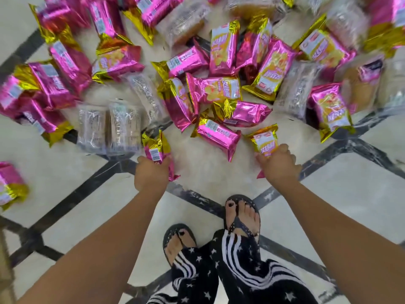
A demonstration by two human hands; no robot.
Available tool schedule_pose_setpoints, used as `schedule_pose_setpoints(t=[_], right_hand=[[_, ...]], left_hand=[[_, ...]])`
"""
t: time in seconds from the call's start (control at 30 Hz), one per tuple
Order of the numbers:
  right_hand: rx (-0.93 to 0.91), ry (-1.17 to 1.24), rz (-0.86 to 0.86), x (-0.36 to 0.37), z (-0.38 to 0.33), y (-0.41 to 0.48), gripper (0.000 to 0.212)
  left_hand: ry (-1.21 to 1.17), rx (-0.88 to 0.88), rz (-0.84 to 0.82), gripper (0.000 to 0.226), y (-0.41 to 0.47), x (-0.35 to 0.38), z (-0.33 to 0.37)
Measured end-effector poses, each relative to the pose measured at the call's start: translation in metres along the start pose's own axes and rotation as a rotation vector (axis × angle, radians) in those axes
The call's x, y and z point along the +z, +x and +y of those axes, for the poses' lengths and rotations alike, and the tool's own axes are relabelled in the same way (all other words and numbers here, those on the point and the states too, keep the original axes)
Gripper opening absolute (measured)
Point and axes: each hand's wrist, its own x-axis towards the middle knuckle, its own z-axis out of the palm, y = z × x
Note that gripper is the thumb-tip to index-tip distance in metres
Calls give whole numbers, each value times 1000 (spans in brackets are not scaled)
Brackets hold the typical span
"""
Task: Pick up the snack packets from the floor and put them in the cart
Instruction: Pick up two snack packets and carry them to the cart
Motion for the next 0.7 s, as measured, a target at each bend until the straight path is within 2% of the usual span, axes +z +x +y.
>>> schedule_pose_setpoints(t=[0.23,0.4,0.57,0.7], right_hand=[[34,127,-131,-69,-7,-87,63],[-36,363,-238,-147,-22,-165,62],[-233,280,-330,-238,-47,-259,59],[-307,269,-360,-297,-56,-333,55]], left_hand=[[-64,69,0,66,-83,-79,-6],[-94,138,-35,62,-163,-166,-6],[-110,236,-26,55,-254,-266,-5],[-94,329,-17,56,-319,-341,-15]])
